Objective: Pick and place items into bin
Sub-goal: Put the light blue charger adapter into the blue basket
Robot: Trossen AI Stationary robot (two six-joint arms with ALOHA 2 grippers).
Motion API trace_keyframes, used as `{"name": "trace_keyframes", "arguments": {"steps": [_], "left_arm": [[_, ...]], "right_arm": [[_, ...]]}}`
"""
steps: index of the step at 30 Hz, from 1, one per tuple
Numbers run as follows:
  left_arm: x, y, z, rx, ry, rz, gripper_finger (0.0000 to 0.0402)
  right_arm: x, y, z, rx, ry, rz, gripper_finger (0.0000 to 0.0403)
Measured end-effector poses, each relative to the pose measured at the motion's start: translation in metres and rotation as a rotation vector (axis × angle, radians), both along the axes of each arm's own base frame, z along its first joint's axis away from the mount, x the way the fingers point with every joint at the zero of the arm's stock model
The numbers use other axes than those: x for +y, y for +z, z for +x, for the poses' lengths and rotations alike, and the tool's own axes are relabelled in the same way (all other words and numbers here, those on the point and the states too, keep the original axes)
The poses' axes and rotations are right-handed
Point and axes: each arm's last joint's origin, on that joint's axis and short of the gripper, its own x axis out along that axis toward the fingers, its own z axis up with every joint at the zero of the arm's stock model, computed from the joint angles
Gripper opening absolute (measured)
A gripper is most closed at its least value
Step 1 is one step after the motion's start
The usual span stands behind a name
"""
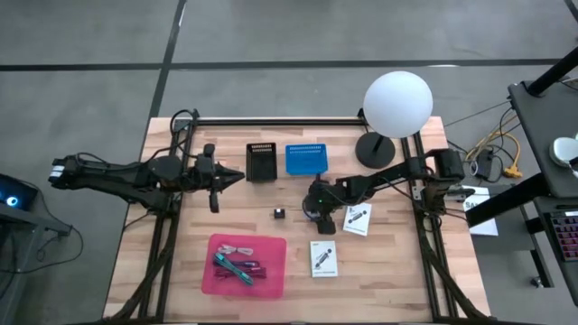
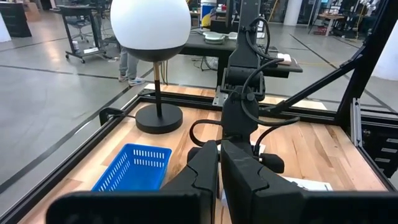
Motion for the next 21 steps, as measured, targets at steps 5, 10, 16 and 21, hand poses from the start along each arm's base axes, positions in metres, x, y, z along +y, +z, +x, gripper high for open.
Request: {"name": "trace_keyframes", "arguments": {"steps": [5,10,16,21], "left_arm": [[0.0,-0.001,0.001,0.005,0.0,0.001,0.0005],[0.0,-0.002,0.002,0.011,0.0,0.001,0.0005],[0.0,-0.001,0.002,0.011,0.0,0.002,0.0005],[0.0,-0.002,0.002,0.011,0.0,0.002,0.0005]], "right_arm": [[0.0,0.005,0.002,-0.004,-0.007,-0.007,0.0206],[-0.001,0.015,0.01,-0.027,-0.03,0.005,0.0181],[-0.019,0.041,0.028,-0.089,-0.166,0.025,0.0181],[-0.051,0.065,0.04,-0.152,-0.284,-0.007,0.0181]]}}
